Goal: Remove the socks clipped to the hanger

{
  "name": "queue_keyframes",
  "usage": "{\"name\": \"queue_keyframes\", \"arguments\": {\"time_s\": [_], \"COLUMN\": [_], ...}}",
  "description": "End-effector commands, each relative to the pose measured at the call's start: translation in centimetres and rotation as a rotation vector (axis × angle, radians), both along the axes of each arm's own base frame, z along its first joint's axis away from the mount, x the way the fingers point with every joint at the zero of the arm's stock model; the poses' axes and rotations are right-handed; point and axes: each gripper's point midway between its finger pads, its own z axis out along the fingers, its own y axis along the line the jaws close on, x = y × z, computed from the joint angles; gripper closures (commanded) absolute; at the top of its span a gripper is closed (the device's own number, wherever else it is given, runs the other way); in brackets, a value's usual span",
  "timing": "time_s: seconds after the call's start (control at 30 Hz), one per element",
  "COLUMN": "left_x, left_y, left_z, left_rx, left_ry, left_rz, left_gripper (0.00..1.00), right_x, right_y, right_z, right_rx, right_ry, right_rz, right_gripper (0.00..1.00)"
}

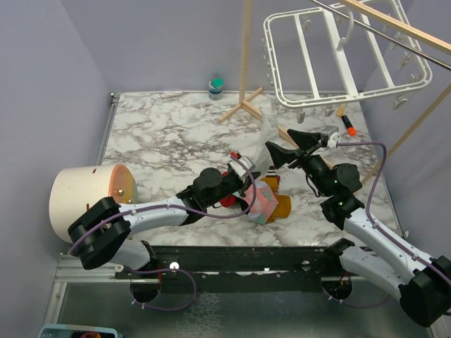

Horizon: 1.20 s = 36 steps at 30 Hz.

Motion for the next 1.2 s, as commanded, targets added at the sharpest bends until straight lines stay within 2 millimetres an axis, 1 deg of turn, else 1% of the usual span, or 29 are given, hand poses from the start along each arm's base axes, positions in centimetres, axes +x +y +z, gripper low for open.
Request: {"name": "queue_keyframes", "arguments": {"time_s": [0.0,0.13,0.4,0.6,0.87,0.97,1.17], "left_x": [-0.7,-1.2,-2.1,-2.2,-2.3,-2.4,-2.5], "left_y": [0.1,-0.2,-1.0,-1.3,-1.7,-1.7,-1.6], "left_z": [-0.4,-0.9,-1.8,-2.5,-2.7,-2.7,-2.5], "left_rx": [0.033,0.046,0.070,0.084,0.090,0.089,0.085], "left_ry": [-0.021,-0.016,-0.010,-0.002,0.000,0.000,-0.001], "left_rz": [0.015,0.010,0.002,0.000,-0.008,-0.009,-0.007], "left_gripper": [1.00,1.00,1.00,1.00,1.00,1.00,1.00], "right_x": [-0.7,-0.6,-0.4,-0.5,-0.1,0.2,0.8], "right_y": [0.6,0.7,1.3,1.2,1.0,0.7,0.2], "right_z": [1.1,1.9,4.5,6.7,8.4,8.8,9.7], "right_rx": [-0.014,-0.018,-0.014,0.012,0.079,0.119,0.183], "right_ry": [-0.051,-0.074,-0.146,-0.204,-0.246,-0.263,-0.293], "right_rz": [0.039,0.038,0.057,0.052,0.035,0.017,-0.015], "right_gripper": [0.06,0.06,0.06,0.05,0.06,0.08,0.22]}}
